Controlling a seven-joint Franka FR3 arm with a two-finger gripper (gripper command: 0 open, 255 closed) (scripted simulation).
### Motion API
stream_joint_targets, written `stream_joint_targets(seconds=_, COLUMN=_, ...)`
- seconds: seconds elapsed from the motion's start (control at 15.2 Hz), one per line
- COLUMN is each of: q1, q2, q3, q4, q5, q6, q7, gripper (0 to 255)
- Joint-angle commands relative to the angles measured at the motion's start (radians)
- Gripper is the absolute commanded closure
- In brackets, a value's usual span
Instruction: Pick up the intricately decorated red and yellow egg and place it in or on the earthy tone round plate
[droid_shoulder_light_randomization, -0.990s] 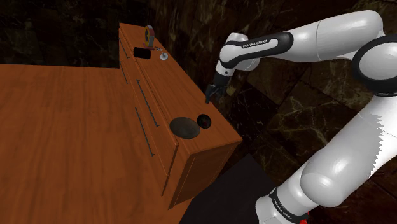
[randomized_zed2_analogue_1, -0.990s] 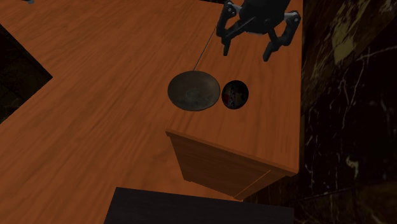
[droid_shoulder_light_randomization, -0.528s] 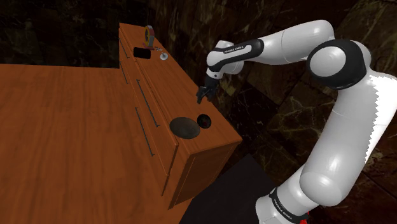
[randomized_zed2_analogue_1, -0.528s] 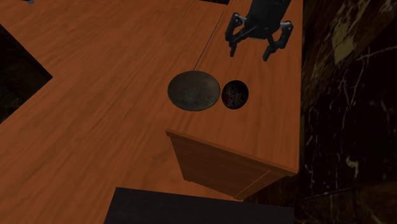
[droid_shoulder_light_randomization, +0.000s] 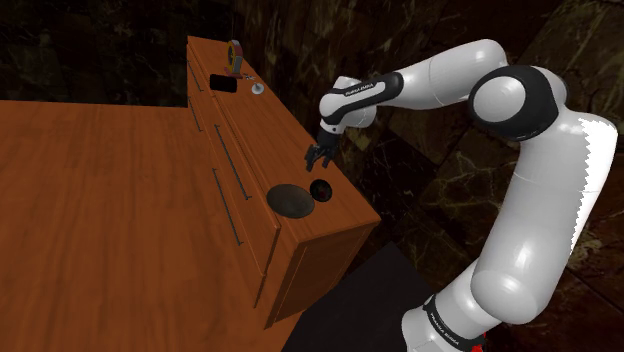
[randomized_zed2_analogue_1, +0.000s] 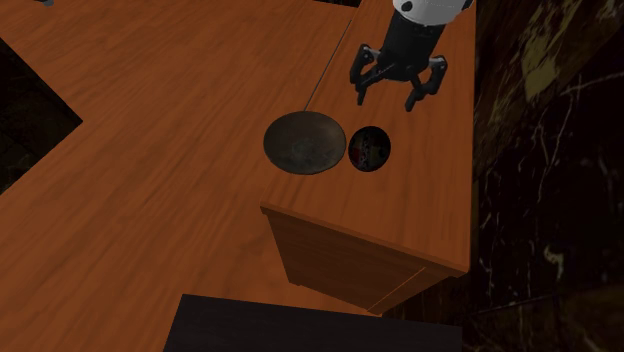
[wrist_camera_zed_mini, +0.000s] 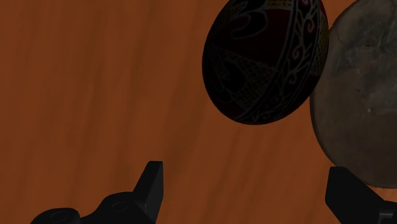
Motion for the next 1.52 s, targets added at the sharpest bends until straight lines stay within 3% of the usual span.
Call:
stream_joint_targets(seconds=0.0, q1=0.000, q2=0.002, q3=0.000, q4=-0.002, q5=0.001, q6=0.005, q7=-0.001, gripper=0)
stream_joint_targets(seconds=0.4, q1=0.000, q2=0.002, q3=0.000, q4=-0.002, q5=0.001, q6=0.005, q7=-0.001, gripper=0)
stream_joint_targets(seconds=0.46, q1=0.000, q2=0.002, q3=0.000, q4=-0.002, q5=0.001, q6=0.005, q7=-0.001, gripper=255)
stream_joint_targets(seconds=1.06, q1=0.000, q2=0.002, q3=0.000, q4=-0.002, q5=0.001, q6=0.005, q7=-0.001, gripper=255)
stream_joint_targets(seconds=1.12, q1=0.000, q2=0.002, q3=0.000, q4=-0.002, q5=0.001, q6=0.005, q7=-0.001, gripper=0)
stream_joint_targets(seconds=1.45, q1=0.017, q2=-0.301, q3=0.011, q4=-0.487, q5=0.050, q6=0.439, q7=-0.039, gripper=0)
